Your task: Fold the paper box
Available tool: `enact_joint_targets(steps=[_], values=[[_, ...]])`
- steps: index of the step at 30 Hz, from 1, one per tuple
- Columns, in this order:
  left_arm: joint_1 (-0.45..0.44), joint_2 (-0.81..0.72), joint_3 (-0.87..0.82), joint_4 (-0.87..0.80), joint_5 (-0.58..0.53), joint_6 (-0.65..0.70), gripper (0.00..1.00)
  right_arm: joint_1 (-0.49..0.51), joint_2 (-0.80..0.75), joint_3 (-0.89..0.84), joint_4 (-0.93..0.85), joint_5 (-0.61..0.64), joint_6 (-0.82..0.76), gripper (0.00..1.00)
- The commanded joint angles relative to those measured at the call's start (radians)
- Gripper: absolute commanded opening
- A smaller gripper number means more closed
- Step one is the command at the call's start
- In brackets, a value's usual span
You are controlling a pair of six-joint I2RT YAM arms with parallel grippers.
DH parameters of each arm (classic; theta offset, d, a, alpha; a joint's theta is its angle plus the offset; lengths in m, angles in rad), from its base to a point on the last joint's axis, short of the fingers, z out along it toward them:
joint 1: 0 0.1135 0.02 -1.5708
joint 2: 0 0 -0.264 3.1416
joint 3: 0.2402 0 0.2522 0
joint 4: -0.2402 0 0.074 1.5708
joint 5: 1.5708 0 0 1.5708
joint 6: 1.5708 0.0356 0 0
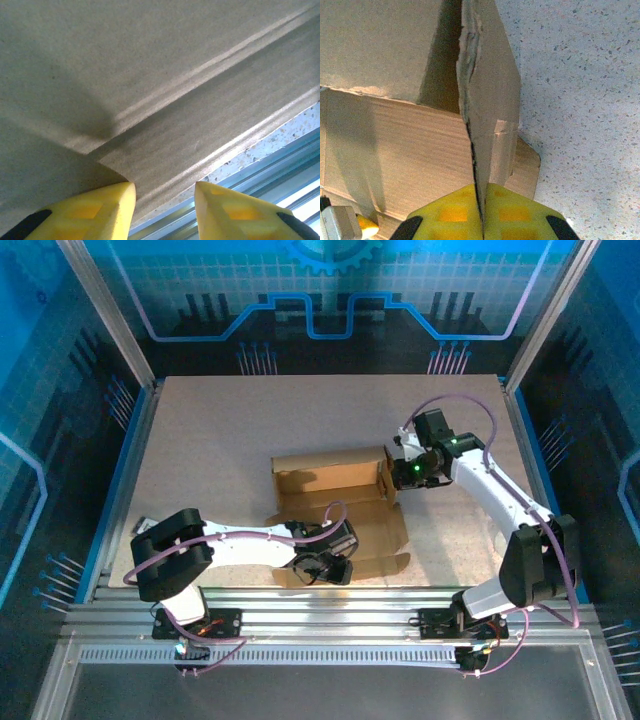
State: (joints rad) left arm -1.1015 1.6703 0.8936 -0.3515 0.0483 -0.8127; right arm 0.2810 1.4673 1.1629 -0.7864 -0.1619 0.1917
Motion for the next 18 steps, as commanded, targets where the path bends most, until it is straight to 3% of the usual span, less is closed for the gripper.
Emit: enact_joint_targets(steps=[1, 11, 18], values=[[0.005, 0.051, -0.017, 0.0, -0.021, -0.019, 0.39, 0.029, -0.008, -0.034, 0.015, -0.025, 0.043, 0.0], [0.021, 0.018, -0.039, 0.055, 0.0, -0.074, 0.39, 0.072, -0.035, -0.136, 0.143, 0.021, 0.074, 0.0], [0.065, -0.053, -0.034, 0.088, 0.032, -0.091, 0.38, 0.104, -0.017, -0.155, 0.204, 0.128, 0.058, 0.0]])
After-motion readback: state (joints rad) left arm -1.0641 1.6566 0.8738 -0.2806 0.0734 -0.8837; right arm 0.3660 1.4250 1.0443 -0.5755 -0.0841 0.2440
